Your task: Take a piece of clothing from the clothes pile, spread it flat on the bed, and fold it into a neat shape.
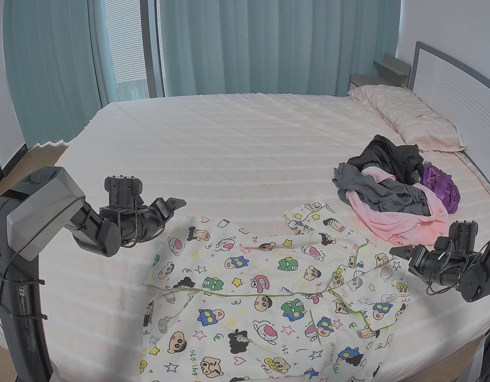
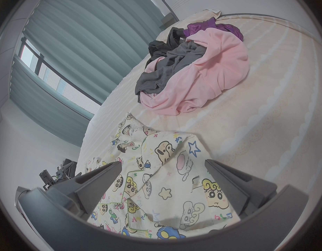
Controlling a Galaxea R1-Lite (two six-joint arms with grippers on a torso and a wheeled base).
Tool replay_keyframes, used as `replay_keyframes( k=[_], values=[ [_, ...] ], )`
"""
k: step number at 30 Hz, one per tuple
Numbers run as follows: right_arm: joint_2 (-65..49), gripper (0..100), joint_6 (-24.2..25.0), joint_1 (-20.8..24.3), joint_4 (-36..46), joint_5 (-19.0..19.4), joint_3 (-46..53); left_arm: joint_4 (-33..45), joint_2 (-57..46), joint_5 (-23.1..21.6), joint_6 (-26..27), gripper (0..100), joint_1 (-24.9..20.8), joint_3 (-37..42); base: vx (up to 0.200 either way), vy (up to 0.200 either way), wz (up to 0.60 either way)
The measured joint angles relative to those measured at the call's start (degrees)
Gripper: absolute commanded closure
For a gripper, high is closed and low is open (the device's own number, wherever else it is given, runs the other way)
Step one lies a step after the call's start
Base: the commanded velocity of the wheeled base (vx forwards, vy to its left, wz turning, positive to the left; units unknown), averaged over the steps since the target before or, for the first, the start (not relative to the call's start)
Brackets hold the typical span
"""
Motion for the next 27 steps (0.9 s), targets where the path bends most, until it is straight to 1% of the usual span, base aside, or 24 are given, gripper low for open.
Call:
replay_keyframes(
  k=[11,12,18,23,27],
  values=[
    [0.2,0,0.0,0.2,0.0,0.0,-0.1,0.2,4.2,0.0,0.0,0,-0.4,-3.1,0.0,0.0,0.0],
    [0.2,0,0.0,0.3,0.0,0.0,-0.1,0.2,4.5,0.0,0.0,100,-0.4,-3.2,0.0,0.0,0.0],
    [0.2,0,0.0,0.4,0.0,0.1,-0.1,0.1,5.6,0.3,0.0,100,-0.7,-3.2,0.0,0.0,0.0],
    [0.4,0,0.0,0.4,0.0,0.0,0.0,0.0,5.5,2.1,0.1,100,-1.0,-2.7,0.0,0.0,0.0],
    [0.6,0,0.0,0.4,0.0,0.0,0.0,-0.1,4.9,2.7,0.1,100,-2.0,-1.8,0.0,0.0,0.0]
  ],
)
